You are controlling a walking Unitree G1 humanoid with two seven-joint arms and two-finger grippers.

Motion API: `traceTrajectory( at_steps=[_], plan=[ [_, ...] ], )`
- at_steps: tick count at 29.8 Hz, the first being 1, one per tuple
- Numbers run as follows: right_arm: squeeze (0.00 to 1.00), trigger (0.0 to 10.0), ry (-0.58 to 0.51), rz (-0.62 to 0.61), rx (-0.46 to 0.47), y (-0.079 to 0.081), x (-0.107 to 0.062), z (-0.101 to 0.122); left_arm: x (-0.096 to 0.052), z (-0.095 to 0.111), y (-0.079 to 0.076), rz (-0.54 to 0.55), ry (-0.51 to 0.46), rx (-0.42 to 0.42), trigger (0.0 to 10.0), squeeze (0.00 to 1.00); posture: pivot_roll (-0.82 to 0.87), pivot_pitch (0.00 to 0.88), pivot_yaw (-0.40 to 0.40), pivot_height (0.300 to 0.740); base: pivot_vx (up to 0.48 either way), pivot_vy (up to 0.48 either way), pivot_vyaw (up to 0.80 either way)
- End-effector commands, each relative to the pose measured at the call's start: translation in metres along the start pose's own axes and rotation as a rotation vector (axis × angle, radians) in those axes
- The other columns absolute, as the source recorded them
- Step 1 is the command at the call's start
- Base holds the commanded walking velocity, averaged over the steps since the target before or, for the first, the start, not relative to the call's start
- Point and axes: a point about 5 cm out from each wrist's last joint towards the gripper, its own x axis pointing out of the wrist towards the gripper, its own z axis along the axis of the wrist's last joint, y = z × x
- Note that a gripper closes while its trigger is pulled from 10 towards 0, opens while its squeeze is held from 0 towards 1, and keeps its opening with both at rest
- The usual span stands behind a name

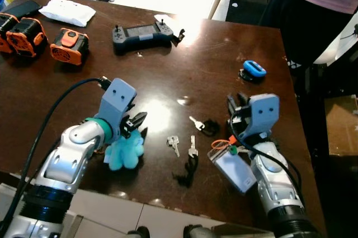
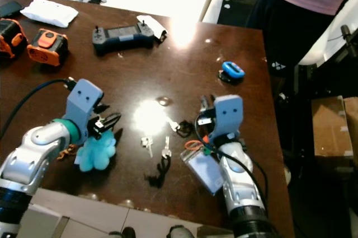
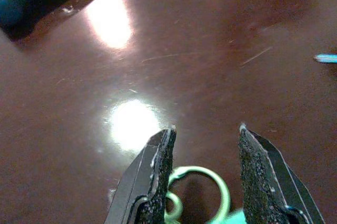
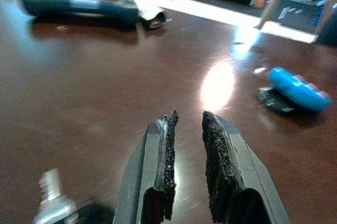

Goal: Hang keys on a hook

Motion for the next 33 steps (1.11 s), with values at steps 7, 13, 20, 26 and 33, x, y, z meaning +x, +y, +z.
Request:
traceTrajectory(
  at_steps=[7, 13, 20, 26, 33],
  plan=[
    [0.0, 10.0, 0.111, 0.068, 0.045, -0.008, -0.021, -0.02, 0.01, -0.008, -0.036, -0.091, -0.02, -0.157, 10.0, 0.0, -0.19, 0.091, 0.038, 0.74, 0.0, 0.0, 0.0],
    [0.0, 10.0, 0.119, 0.034, 0.103, -0.028, -0.03, -0.019, 0.017, 0.004, -0.042, -0.109, -0.066, -0.162, 10.0, 0.0, -0.21, 0.097, 0.049, 0.74, 0.0, 0.0, 0.0],
    [0.8, 10.0, 0.168, -0.021, 0.075, -0.068, -0.053, -0.024, 0.023, 0.013, -0.05, -0.15, -0.076, -0.149, 10.0, 0.0, -0.22, 0.103, 0.058, 0.74, 0.0, 0.0, 0.0],
    [1.0, 10.0, 0.16, 0.091, 0.116, -0.057, -0.05, -0.021, 0.025, 0.013, -0.053, -0.156, -0.075, -0.149, 10.0, 0.0, -0.23, 0.111, 0.068, 0.74, 0.0, 0.0, 0.0],
    [0.77, 10.0, 0.173, 0.267, 0.15, -0.028, -0.039, -0.018, 0.025, 0.014, -0.053, -0.157, -0.075, -0.15, 10.0, 0.0, -0.23, 0.114, 0.069, 0.74, 0.0, 0.0, 0.0]
  ],
)
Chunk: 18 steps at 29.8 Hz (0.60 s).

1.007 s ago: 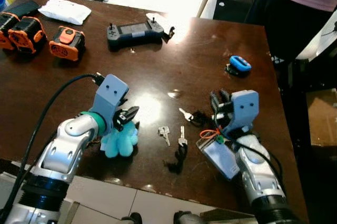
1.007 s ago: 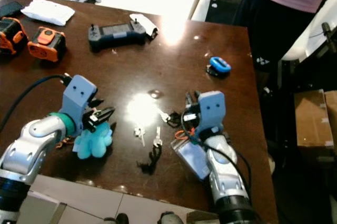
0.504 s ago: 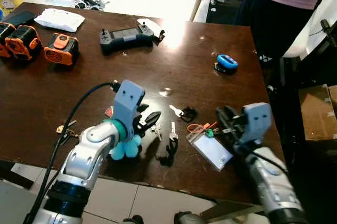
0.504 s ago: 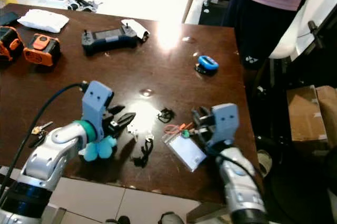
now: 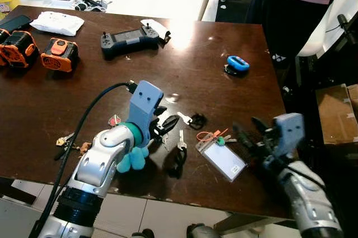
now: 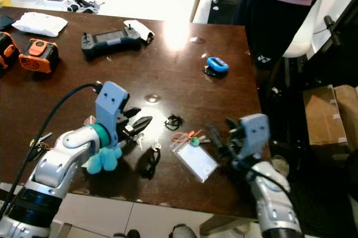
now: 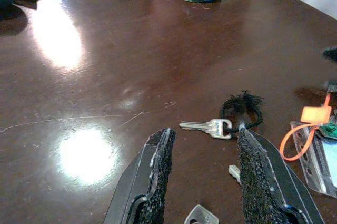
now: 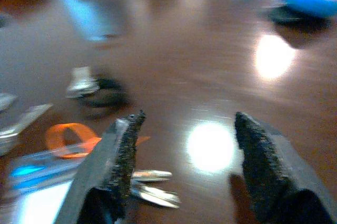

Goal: Hang keys on a hook

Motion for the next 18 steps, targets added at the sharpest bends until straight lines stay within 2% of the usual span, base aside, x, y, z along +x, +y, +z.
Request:
traceTrajectory(
  at_steps=[1, 4, 5, 7, 11, 16, 18],
  plan=[
    [0.0, 10.0, 0.016, 0.085, -0.019, 0.014, 0.007, 0.001, 0.0, -0.005, -0.001, -0.006, 0.029, -0.012, 10.0, 0.0, -0.22, 0.116, 0.066, 0.74, 0.0, 0.0, 0.0],
    [0.0, 10.0, 0.024, 0.13, -0.045, 0.021, 0.011, 0.003, 0.0, -0.005, -0.001, -0.004, 0.029, -0.012, 10.0, 0.0, -0.22, 0.116, 0.066, 0.74, 0.0, 0.0, 0.0],
    [0.0, 10.0, 0.032, 0.181, -0.079, 0.03, 0.013, 0.004, -0.001, -0.005, -0.001, 0.0, 0.027, -0.013, 10.0, 0.0, -0.22, 0.116, 0.058, 0.74, 0.0, 0.0, 0.0],
    [0.0, 10.0, 0.038, 0.213, -0.099, 0.035, 0.013, 0.004, -0.002, -0.005, -0.001, 0.003, 0.026, -0.014, 10.0, 0.0, -0.21, 0.117, 0.053, 0.74, 0.0, 0.0, 0.0],
    [0.0, 10.0, 0.057, 0.223, -0.109, 0.038, 0.01, 0.0, -0.002, -0.005, 0.0, 0.006, 0.025, -0.016, 10.0, 0.0, -0.21, 0.117, 0.05, 0.74, 0.0, 0.0, 0.0],
    [0.0, 10.0, 0.156, 0.209, -0.096, 0.041, -0.006, -0.025, -0.005, -0.007, 0.0, 0.012, 0.028, -0.022, 10.0, 0.0, -0.21, 0.125, 0.043, 0.74, 0.0, 0.0, 0.0],
    [0.0, 10.0, 0.156, 0.209, -0.096, 0.041, -0.006, -0.025, -0.005, -0.007, 0.0, 0.012, 0.028, -0.022, 10.0, 0.0, -0.21, 0.125, 0.043, 0.74, 0.0, 0.0, 0.0]
  ],
)
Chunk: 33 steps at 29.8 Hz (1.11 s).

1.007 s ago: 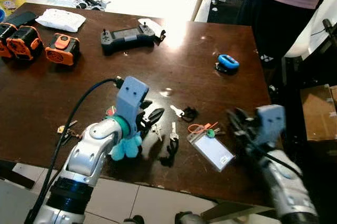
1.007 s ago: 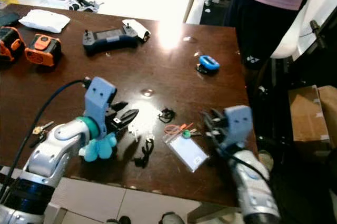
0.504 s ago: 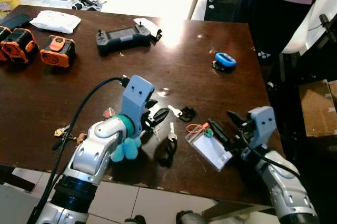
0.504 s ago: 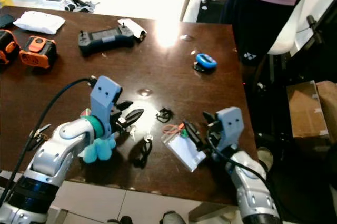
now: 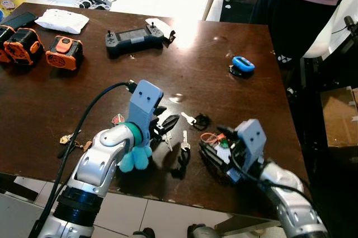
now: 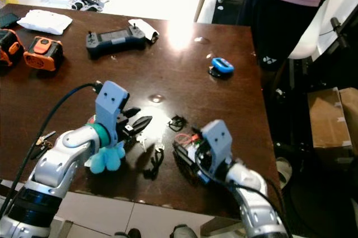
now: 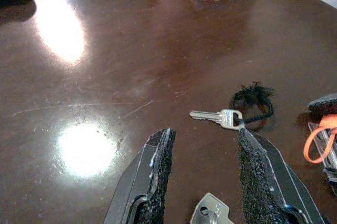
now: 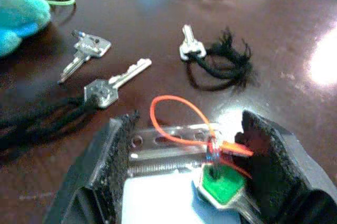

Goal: Hang keys on a hook

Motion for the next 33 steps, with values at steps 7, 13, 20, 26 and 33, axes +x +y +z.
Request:
traceTrajectory(
  at_steps=[7, 13, 20, 26, 33],
  plan=[
    [0.0, 10.0, 0.101, -0.027, 0.028, 0.003, -0.018, -0.022, -0.003, -0.003, 0.0, 0.002, 0.014, -0.01, 10.0, 0.0, -0.21, 0.128, 0.041, 0.74, 0.0, 0.0, 0.0],
    [0.0, 10.0, 0.174, -0.174, -0.114, -0.024, -0.029, -0.026, -0.002, -0.003, -0.001, -0.003, 0.016, -0.009, 10.0, 0.0, -0.22, 0.128, 0.044, 0.74, 0.0, 0.0, 0.0],
    [0.0, 10.0, 0.215, -0.206, -0.147, -0.032, -0.035, -0.03, -0.003, -0.004, -0.002, -0.004, 0.02, -0.007, 10.0, 0.0, -0.21, 0.128, 0.042, 0.74, 0.0, 0.0, 0.0],
    [0.0, 3.1, 0.234, -0.217, -0.146, -0.034, -0.038, -0.033, -0.004, -0.005, -0.001, -0.001, 0.025, -0.006, 10.0, 0.0, -0.21, 0.129, 0.045, 0.74, 0.0, 0.0, 0.0],
    [0.0, 0.0, 0.186, -0.287, -0.14, -0.034, -0.029, -0.033, -0.004, -0.008, 0.0, 0.004, 0.038, -0.003, 10.0, 0.0, -0.21, 0.125, 0.055, 0.74, 0.0, 0.0, 0.0]
  ],
)
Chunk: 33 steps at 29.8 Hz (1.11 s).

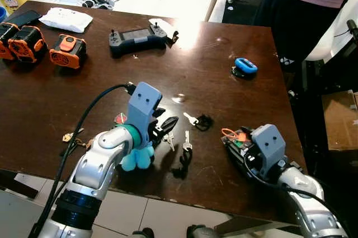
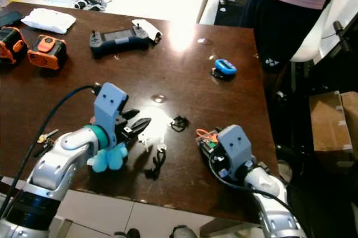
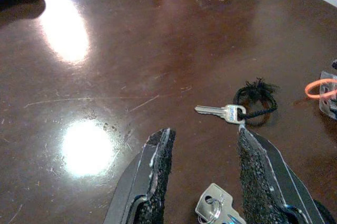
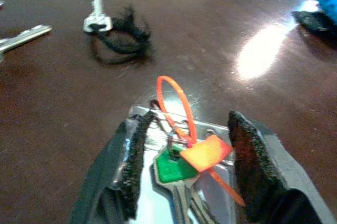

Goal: Hang keys on a hook

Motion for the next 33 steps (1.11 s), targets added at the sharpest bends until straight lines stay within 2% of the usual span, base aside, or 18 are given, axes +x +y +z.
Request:
traceTrajectory(
  at_steps=[1, 7, 15, 19, 21, 24, 25, 26, 27, 28, 29, 30, 31, 33],
  plan=[
    [0.0, 0.0, 0.105, -0.043, 0.024, 0.006, -0.007, -0.027, -0.002, -0.009, 0.0, 0.002, 0.037, -0.007, 10.0, 0.0, -0.21, 0.125, 0.055, 0.74, 0.0, 0.0, 0.0],
    [0.0, 0.0, 0.073, -0.151, 0.077, 0.006, -0.001, -0.031, -0.002, -0.009, 0.001, 0.006, 0.041, -0.008, 10.0, 0.0, -0.2, 0.128, 0.059, 0.74, 0.0, 0.0, 0.0],
    [0.0, 0.0, 0.068, -0.211, 0.103, 0.005, 0.002, -0.033, -0.003, -0.009, 0.002, 0.009, 0.044, -0.01, 10.0, 0.0, -0.2, 0.134, 0.062, 0.74, 0.0, 0.0, 0.0],
    [0.0, 0.0, 0.036, -0.242, 0.163, 0.002, 0.006, -0.03, -0.003, -0.009, 0.002, 0.013, 0.047, -0.012, 10.0, 0.0, -0.2, 0.139, 0.06, 0.74, 0.0, 0.0, 0.0],
    [0.0, 0.0, 0.036, -0.242, 0.163, 0.002, 0.006, -0.03, -0.003, -0.009, 0.002, 0.013, 0.047, -0.012, 10.0, 0.0, -0.2, 0.139, 0.06, 0.74, 0.0, 0.0, 0.0],
    [0.0, 0.0, -0.044, -0.268, 0.304, 0.0, 0.011, -0.018, -0.003, -0.01, 0.002, 0.019, 0.048, -0.015, 10.0, 0.0, -0.2, 0.14, 0.054, 0.74, 0.0, 0.0, 0.0],
    [0.0, 0.0, -0.044, -0.268, 0.304, 0.0, 0.011, -0.018, -0.003, -0.01, 0.002, 0.019, 0.048, -0.015, 10.0, 0.0, -0.2, 0.14, 0.054, 0.74, 0.0, 0.0, 0.0],
    [0.0, 0.0, -0.098, -0.258, 0.376, 0.001, 0.014, -0.009, -0.003, -0.01, 0.002, 0.025, 0.048, -0.016, 10.0, 0.0, -0.2, 0.14, 0.052, 0.74, 0.0, 0.0, 0.0],
    [0.0, 0.0, -0.098, -0.258, 0.376, 0.001, 0.014, -0.009, -0.003, -0.01, 0.002, 0.025, 0.048, -0.016, 10.0, 0.0, -0.2, 0.14, 0.052, 0.74, 0.0, 0.0, 0.0],
    [0.0, 0.0, -0.176, -0.226, 0.444, 0.004, 0.017, 0.007, -0.003, -0.01, 0.003, 0.032, 0.047, -0.017, 10.0, 0.0, -0.2, 0.141, 0.051, 0.74, 0.0, 0.0, 0.0],
    [0.0, 0.0, -0.176, -0.226, 0.444, 0.004, 0.017, 0.007, -0.003, -0.01, 0.003, 0.032, 0.047, -0.017, 10.0, 0.0, -0.2, 0.141, 0.051, 0.74, 0.0, 0.0, 0.0],
    [0.0, 4.2, -0.263, -0.194, 0.506, 0.007, 0.018, 0.024, -0.003, -0.01, 0.004, 0.042, 0.046, -0.017, 10.0, 0.0, -0.2, 0.141, 0.05, 0.74, 0.0, 0.0, 0.0],
    [0.0, 10.0, -0.35, -0.16, 0.547, 0.009, 0.018, 0.043, -0.003, -0.009, 0.005, 0.052, 0.044, -0.017, 10.0, 0.0, -0.2, 0.14, 0.05, 0.74, 0.0, 0.0, 0.0],
    [0.0, 10.0, -0.35, -0.16, 0.547, 0.009, 0.018, 0.043, -0.003, -0.009, 0.005, 0.052, 0.044, -0.017, 10.0, 0.0, -0.2, 0.14, 0.05, 0.74, 0.0, 0.0, 0.0]
  ],
)
